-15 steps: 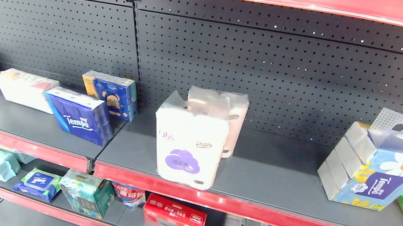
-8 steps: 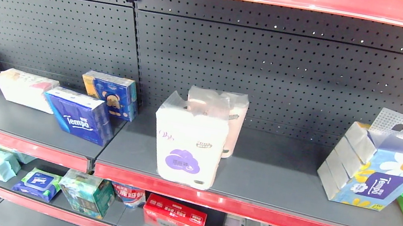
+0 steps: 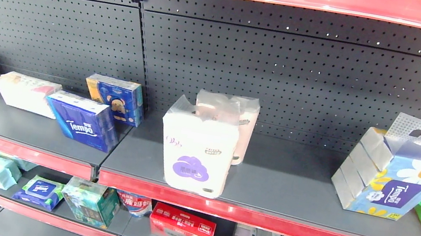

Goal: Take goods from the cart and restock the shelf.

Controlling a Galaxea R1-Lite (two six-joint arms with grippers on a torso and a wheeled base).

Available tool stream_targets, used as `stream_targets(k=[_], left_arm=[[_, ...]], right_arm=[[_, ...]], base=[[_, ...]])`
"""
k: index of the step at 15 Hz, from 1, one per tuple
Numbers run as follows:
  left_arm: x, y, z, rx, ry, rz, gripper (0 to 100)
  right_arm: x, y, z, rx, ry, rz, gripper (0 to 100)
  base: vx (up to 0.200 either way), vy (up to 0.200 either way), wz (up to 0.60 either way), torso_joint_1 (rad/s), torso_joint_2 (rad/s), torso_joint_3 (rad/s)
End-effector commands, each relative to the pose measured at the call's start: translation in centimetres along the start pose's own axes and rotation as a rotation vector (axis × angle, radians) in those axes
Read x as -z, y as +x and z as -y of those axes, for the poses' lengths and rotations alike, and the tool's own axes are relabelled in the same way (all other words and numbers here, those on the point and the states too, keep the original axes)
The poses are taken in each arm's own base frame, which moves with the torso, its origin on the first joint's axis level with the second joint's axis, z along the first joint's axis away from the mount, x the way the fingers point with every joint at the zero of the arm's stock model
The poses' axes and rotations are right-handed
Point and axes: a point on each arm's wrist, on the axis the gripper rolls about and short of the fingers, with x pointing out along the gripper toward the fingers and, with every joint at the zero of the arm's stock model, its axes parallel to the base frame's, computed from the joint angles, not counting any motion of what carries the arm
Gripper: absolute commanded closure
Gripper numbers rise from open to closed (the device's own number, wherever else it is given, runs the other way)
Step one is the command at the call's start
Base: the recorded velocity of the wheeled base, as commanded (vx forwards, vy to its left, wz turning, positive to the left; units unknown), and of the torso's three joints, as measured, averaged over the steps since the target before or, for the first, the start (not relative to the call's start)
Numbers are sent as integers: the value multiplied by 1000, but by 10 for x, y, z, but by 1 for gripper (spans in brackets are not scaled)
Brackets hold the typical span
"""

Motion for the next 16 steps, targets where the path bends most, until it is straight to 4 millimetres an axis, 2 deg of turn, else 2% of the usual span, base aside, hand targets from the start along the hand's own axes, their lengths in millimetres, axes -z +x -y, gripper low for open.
stream_targets(k=[1, 7, 15, 16], left_arm=[[-7, 16, -1, -30, 3, -68, 0], [-9, 27, -2, -104, 5, -100, 0], [-14, 32, -2, -126, 6, -98, 0], [-14, 32, -2, -127, 6, -100, 0]], right_arm=[[4, -1, -1, 0, 0, 4, 0], [9, -1, -3, -9, 1, -14, 0], [18, 0, -5, -14, -2, -41, 0], [22, -1, -6, -17, -1, -39, 0]], base=[[0, 0, 0, 0, 0, 0], [0, 0, 0, 0, 0, 0], [0, 0, -600, 2, 2, 5], [0, 0, 0, 0, 0, 0]])
